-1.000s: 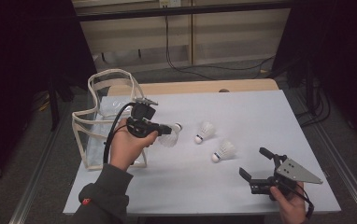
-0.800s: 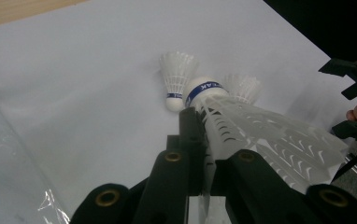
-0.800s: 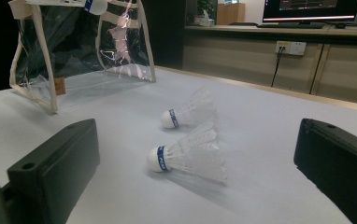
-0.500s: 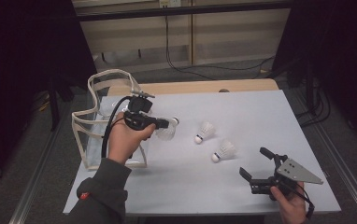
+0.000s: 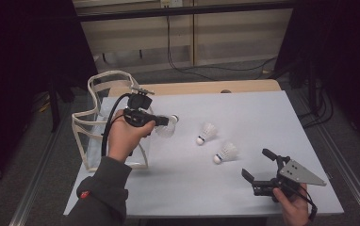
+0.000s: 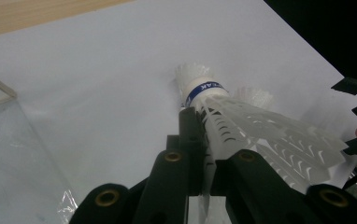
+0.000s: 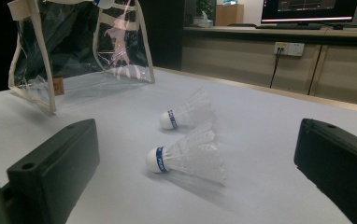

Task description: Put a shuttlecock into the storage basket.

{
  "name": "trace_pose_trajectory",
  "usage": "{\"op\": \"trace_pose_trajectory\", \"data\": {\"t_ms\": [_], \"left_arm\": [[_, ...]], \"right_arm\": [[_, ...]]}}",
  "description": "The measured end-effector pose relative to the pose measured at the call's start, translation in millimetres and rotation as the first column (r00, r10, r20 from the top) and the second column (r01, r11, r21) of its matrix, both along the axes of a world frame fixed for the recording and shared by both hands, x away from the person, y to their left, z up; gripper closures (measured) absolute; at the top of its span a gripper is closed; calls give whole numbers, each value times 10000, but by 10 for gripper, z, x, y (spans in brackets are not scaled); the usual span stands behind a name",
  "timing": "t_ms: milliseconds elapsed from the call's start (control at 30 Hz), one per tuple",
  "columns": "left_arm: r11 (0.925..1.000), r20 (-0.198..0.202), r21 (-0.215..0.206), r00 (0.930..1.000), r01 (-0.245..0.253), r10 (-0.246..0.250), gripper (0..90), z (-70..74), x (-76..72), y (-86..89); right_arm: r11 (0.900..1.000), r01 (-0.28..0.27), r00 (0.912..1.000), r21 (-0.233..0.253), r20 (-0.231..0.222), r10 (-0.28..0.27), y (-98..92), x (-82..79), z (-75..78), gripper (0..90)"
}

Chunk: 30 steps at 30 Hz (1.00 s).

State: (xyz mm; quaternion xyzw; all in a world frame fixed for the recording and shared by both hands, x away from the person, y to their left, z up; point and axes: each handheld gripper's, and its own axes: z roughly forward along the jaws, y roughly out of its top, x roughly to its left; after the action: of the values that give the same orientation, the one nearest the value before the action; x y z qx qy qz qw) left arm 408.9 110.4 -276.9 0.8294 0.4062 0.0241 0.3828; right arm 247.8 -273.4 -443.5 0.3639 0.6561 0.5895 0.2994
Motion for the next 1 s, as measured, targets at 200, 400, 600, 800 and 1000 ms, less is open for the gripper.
{"op": "trace_pose_trajectory", "data": {"t_ms": [200, 400, 600, 800, 1000], "left_arm": [[10000, 27, -20, 10000, -90, 90, 887, 23, 28, 6], [9998, -5, -39, 9998, -197, 197, 887, 27, 57, 9], [9998, -22, -82, 9998, -201, 201, 888, 41, 73, 6], [9994, 41, -113, 9995, -316, 317, 888, 63, 85, 5], [9990, 81, -138, 9991, -413, 415, 888, 83, 103, 4]], "right_arm": [[10000, 5, 10000, -3, 5, -5, -2, 0, 0, 1], [10000, -1, 10000, 3, 2, 1, -1, -2, 3, 1], [10000, -12, 10000, -25, 15, 12, 4, -2, 1, 1], [10000, -4, 10000, 7, 14, 4, 2, -4, 5, 1], [10000, -11, 10000, -3, 5, 11, 6, -6, 5, 1]]}}
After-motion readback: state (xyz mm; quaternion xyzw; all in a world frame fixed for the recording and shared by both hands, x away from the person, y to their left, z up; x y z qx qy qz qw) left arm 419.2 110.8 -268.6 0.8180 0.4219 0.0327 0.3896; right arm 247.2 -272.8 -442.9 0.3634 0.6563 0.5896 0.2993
